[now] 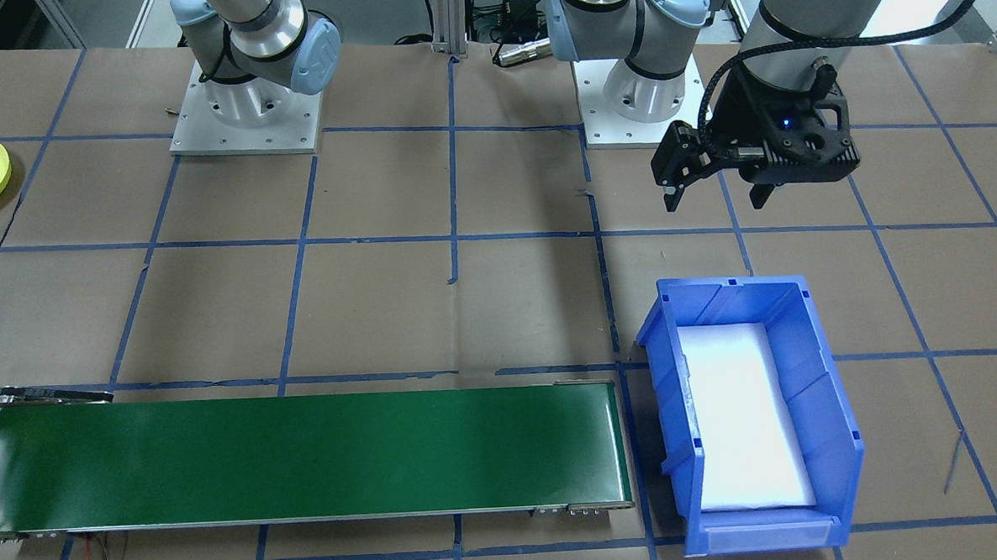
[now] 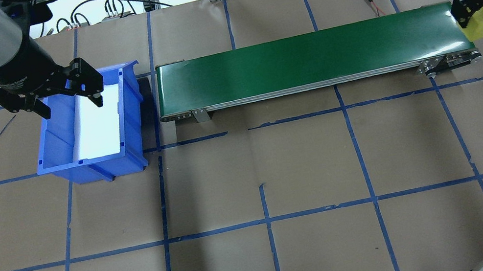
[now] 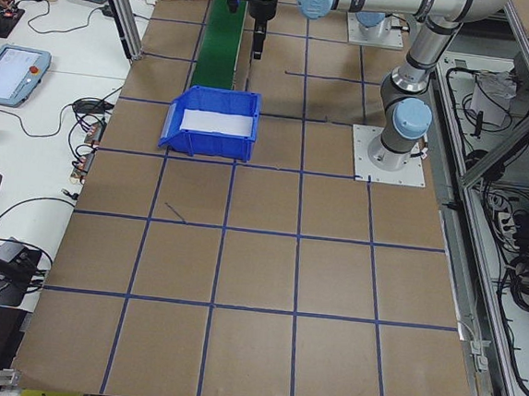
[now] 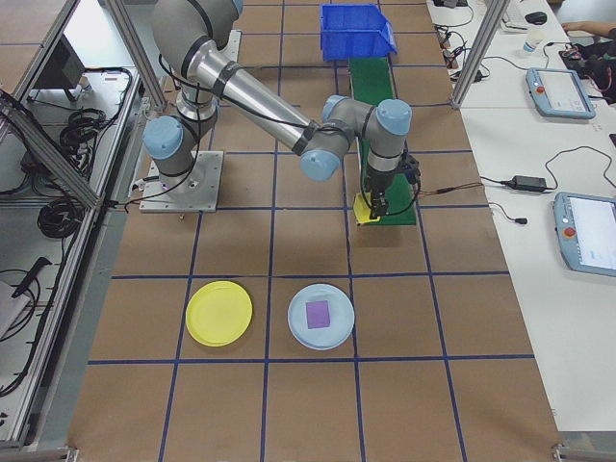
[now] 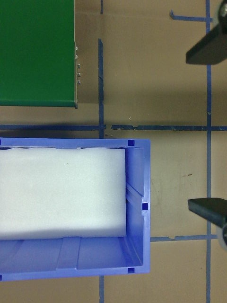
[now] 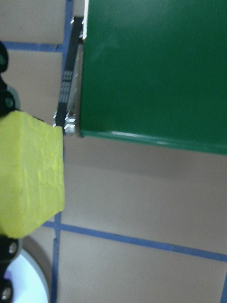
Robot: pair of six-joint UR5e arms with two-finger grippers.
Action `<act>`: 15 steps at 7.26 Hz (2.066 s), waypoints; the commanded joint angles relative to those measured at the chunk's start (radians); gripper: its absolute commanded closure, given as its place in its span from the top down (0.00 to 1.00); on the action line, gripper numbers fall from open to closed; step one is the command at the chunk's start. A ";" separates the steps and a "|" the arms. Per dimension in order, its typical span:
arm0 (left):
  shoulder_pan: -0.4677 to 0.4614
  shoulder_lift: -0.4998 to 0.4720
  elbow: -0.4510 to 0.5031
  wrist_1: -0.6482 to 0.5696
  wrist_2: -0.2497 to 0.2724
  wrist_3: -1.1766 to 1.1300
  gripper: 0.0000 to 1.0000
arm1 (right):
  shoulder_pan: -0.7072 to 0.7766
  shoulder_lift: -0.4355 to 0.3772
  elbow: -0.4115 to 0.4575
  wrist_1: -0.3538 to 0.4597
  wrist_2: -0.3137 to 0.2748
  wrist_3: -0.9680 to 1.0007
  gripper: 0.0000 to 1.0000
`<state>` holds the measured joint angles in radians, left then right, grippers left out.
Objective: Move block left to right into plate
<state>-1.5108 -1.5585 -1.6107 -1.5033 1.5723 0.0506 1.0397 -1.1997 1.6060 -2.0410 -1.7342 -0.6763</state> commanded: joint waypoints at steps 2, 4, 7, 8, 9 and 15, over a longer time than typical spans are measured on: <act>-0.002 0.001 0.000 0.000 0.000 0.000 1.00 | -0.343 -0.009 0.023 0.010 -0.010 -0.266 0.52; -0.002 0.002 -0.002 -0.002 0.000 0.000 1.00 | -0.583 -0.009 0.067 0.012 -0.004 -0.400 0.51; -0.002 0.002 -0.002 -0.002 0.000 0.000 1.00 | -0.827 -0.011 0.211 0.007 0.031 -0.425 0.56; -0.002 0.002 -0.003 -0.002 0.000 0.002 1.00 | -0.854 -0.021 0.228 0.010 0.030 -0.413 0.55; -0.002 0.002 -0.002 -0.002 0.000 0.000 1.00 | -0.854 -0.026 0.235 0.010 0.031 -0.390 0.56; -0.002 0.003 -0.003 -0.003 0.000 -0.002 1.00 | -0.839 -0.031 0.241 0.002 0.073 -0.393 0.91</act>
<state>-1.5125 -1.5567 -1.6137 -1.5053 1.5723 0.0496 0.1903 -1.2270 1.8521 -2.0389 -1.6409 -1.0755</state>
